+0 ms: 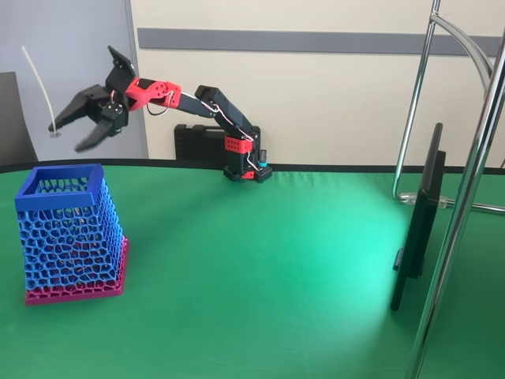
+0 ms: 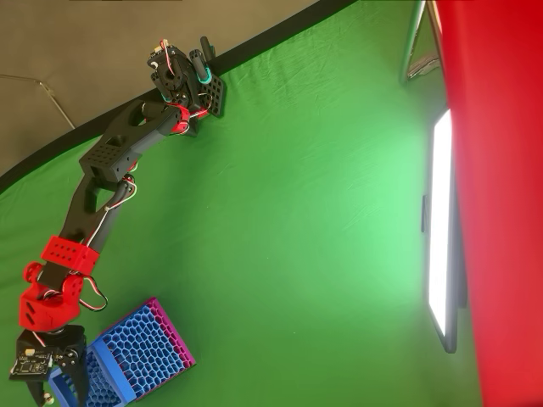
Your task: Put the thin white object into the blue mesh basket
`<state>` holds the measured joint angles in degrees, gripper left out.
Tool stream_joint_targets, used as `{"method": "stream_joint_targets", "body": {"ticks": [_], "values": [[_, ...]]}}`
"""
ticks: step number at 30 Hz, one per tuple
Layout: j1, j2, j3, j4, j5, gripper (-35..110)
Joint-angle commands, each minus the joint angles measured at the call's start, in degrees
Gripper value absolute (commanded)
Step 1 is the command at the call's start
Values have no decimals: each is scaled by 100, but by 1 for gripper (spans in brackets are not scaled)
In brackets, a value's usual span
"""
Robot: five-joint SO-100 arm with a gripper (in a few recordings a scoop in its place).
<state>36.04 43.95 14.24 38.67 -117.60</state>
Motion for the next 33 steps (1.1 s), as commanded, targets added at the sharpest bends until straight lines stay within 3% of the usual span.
{"method": "stream_joint_targets", "body": {"ticks": [1, 5, 15, 21, 23, 25, 28, 33], "values": [[-35, 53, -510, 299, -53, 26], [-9, 132, -290, 132, -9, 37], [79, -18, -299, -88, -246, 34], [26, 141, 18, 264, 9, 31], [-88, 193, 290, -237, 668, 32], [-44, 325, 387, 826, 712, 32], [-18, 396, 1081, -281, 870, 32], [-53, 457, 1336, -905, 932, 32]]}}
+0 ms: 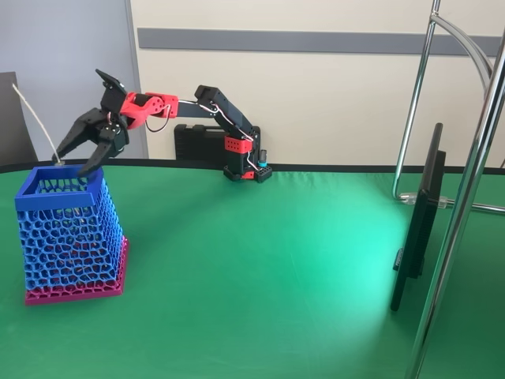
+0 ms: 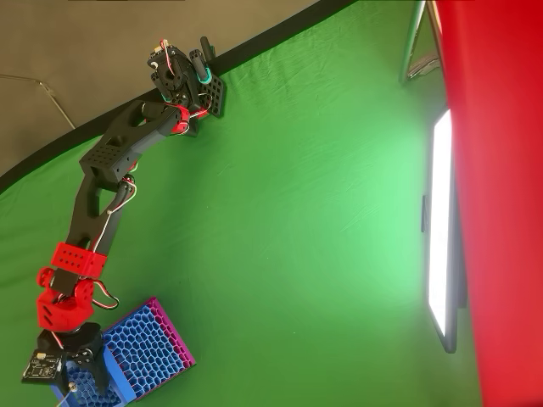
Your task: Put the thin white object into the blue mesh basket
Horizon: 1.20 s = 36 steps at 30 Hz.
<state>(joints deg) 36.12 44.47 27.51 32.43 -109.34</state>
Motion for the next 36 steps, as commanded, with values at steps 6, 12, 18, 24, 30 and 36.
{"method": "stream_joint_targets", "body": {"ticks": [6, 12, 18, 24, 30, 36], "values": [[-299, 343, -141, -1573, 308, 32], [-510, 369, -589, -2215, 677, 32], [-202, 615, 2593, -4192, -888, 32], [-246, 905, 2742, -4034, -519, 36], [-457, 905, 923, -1424, 703, 35], [-765, 984, -615, 527, 1881, 35]]}}
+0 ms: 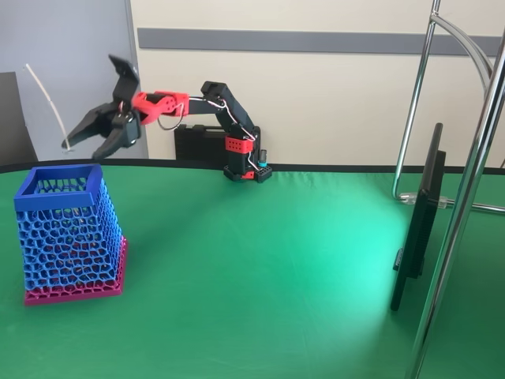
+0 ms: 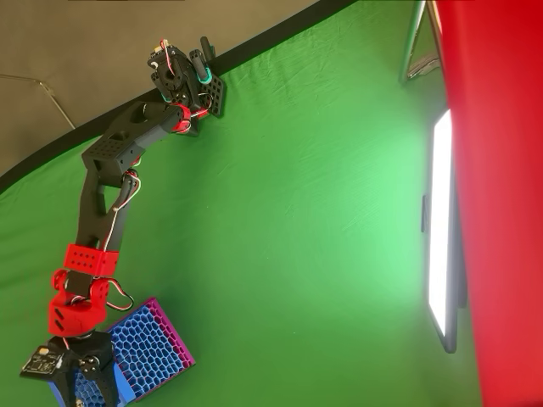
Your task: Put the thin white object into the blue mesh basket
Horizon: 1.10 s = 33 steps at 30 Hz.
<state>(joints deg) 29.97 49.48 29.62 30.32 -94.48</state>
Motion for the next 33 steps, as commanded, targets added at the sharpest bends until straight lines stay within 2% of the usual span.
{"method": "stream_joint_targets", "body": {"ticks": [1, 8, 12, 18, 20, 27, 33], "values": [[-193, 527, -1020, 1055, 519, 35], [-466, 1125, -1134, 2399, 1371, 33], [-545, 1477, -817, 2593, 1652, 33], [-765, 2259, -141, 3032, 2241, 15], [-844, 2540, 114, 3270, 2382, 14], [-1160, 3700, 1749, 3454, 2716, 14], [-1485, 4957, 3797, 3296, 2848, 20]]}}
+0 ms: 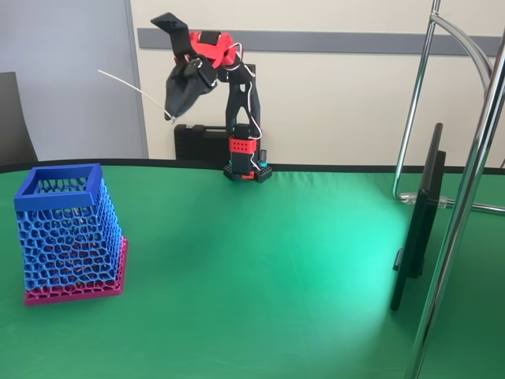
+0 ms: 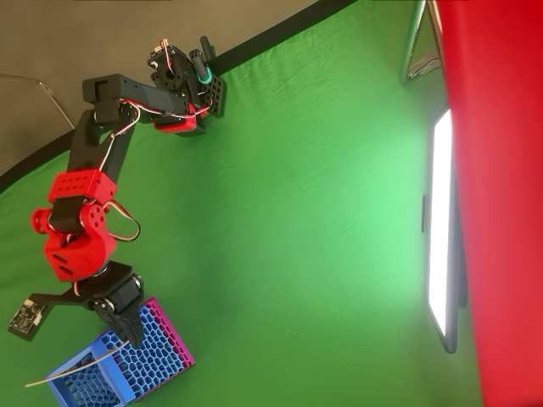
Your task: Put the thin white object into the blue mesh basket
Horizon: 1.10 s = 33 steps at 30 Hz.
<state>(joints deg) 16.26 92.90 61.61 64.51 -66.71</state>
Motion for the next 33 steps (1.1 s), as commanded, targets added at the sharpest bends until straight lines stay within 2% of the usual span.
{"method": "stream_joint_targets", "body": {"ticks": [1, 8, 15, 23, 33], "values": [[-185, 888, 1099, -290, 70, 21], [-598, 2813, 4939, -2479, 396, 21], [-870, 4333, 7576, -3630, 1213, 21], [-984, 5713, 9185, -3700, 2470, 18], [-835, 7980, 10863, -2909, 3322, 15]]}}
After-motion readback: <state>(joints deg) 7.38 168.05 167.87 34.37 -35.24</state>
